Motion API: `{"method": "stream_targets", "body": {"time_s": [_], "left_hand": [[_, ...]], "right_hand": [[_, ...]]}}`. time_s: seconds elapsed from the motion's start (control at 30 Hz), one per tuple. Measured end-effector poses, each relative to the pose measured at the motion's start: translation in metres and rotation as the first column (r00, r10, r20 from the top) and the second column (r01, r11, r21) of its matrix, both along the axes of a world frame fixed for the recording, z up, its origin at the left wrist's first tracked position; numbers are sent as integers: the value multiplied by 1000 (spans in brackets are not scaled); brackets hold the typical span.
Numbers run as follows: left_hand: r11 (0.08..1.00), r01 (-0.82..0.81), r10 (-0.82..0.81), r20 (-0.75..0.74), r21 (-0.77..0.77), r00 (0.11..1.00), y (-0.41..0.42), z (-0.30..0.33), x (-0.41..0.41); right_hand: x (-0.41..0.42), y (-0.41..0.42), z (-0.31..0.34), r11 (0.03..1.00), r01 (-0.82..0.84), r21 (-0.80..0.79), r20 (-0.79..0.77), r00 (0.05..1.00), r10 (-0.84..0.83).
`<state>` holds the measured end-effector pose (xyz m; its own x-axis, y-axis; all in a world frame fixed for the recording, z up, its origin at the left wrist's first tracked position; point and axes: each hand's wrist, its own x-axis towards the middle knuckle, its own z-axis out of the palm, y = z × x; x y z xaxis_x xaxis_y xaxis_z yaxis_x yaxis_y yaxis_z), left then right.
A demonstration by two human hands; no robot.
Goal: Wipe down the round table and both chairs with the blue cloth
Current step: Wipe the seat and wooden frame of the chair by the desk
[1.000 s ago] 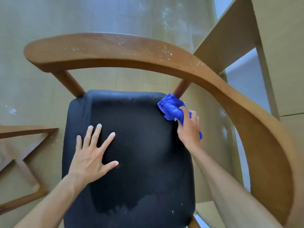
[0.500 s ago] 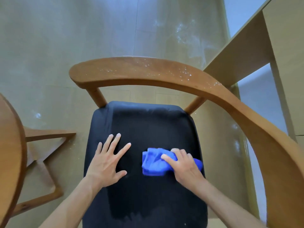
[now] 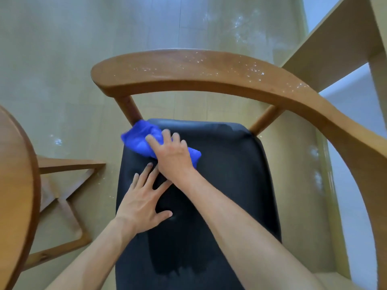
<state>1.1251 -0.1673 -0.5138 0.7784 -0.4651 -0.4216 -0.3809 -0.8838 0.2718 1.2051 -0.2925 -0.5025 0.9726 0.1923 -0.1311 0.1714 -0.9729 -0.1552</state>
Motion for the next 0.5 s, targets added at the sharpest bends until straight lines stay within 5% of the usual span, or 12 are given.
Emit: {"method": "stream_targets", "body": {"time_s": [0.07, 0.17, 0.27, 0.33, 0.4, 0.5], "left_hand": [[1000, 8, -8, 16, 8, 1000, 0, 1, -1], [1000, 16, -16, 18, 9, 1000, 1, 4, -2], [996, 33, -32, -8, 85, 999, 3, 1, -4], [997, 33, -34, 6, 67, 999, 2, 3, -8], [997, 57, -62, 93, 48, 994, 4, 9, -14], [995, 90, -81, 224, -31, 971, 7, 10, -28]], "right_hand": [[-6, -31, 3, 996, -89, -13, 44, 995, 90], [-11, -98, -5, 974, 221, -49, 29, 975, -220], [-20, -131, -9, 768, 640, 5, -8, 768, -640], [-14, -112, -10, 644, 764, 50, -43, 645, -763], [-6, -73, -10, 678, 733, 52, -20, 680, -733], [-3, -1, -9, 881, 470, 53, 11, 882, -471]]}}
